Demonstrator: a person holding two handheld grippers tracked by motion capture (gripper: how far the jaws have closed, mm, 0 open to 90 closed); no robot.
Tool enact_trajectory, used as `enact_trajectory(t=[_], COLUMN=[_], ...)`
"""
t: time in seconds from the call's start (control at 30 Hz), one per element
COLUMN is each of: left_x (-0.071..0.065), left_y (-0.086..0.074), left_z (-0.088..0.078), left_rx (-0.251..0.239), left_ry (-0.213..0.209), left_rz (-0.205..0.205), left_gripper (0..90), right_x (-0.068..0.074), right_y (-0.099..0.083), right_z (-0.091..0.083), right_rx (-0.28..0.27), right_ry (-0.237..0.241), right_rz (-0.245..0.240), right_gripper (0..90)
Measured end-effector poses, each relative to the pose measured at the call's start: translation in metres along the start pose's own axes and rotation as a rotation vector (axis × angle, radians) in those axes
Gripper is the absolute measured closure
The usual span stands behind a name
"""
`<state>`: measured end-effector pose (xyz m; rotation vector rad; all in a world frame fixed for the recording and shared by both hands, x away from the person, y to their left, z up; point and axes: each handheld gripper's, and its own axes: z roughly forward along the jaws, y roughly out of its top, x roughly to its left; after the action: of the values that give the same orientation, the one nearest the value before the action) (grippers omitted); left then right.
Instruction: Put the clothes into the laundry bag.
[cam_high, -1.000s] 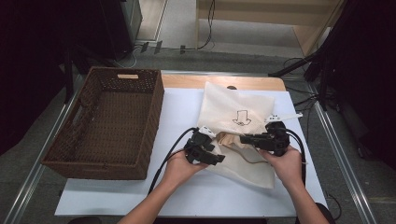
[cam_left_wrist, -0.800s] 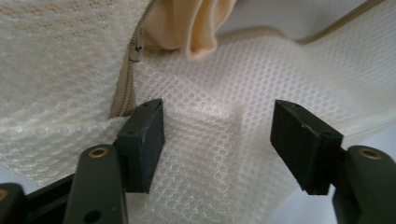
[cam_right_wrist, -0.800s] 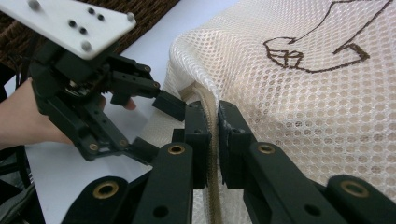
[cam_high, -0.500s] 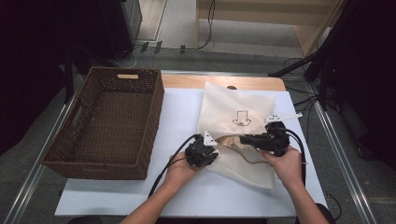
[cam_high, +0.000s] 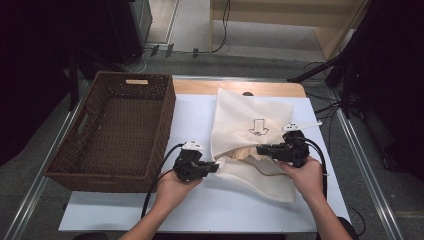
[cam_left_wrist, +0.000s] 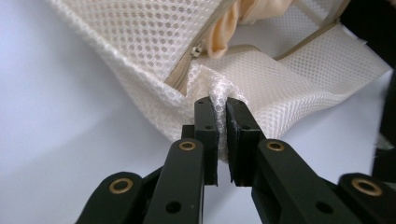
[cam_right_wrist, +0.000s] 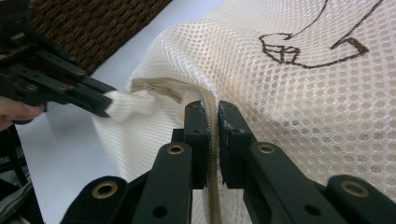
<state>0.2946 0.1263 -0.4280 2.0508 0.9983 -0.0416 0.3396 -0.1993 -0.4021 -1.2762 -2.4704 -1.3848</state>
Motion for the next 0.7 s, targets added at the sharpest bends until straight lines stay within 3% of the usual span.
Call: enact_trajectory(t=[0.17, 0.27, 0.43, 0.53, 0.7], left_x=[-0.003, -0.003, -0.001, -0.004, -0.013], left_y=[-0.017, -0.025, -0.029, -0.026, -0.012], left_z=[-0.009, -0.010, -0.014, -0.021, -0.034], left_rx=[-0.005, 0.012, 0.034, 0.026, -0.030], left_ry=[-0.020, -0.012, -0.015, 0.003, 0.017], left_rz=[-0.029, -0.037, -0.070, -0.044, -0.004], left_gripper=[84.2, 83.4, 79.4, 77.6, 66.5], right_x=[0.005, 0.012, 0.023, 0.022, 0.022], right_y=[-0.003, -0.006, -0.012, -0.011, -0.009], right_z=[0.003, 0.004, 0.006, 0.007, 0.007], right_rx=[0.017, 0.023, 0.027, 0.029, 0.022], right_ry=[0.020, 0.035, 0.038, 0.038, 0.043], right_rz=[-0.019, -0.037, -0.056, -0.049, -0.046], right_gripper=[84.0, 84.5, 84.7, 84.8, 84.8])
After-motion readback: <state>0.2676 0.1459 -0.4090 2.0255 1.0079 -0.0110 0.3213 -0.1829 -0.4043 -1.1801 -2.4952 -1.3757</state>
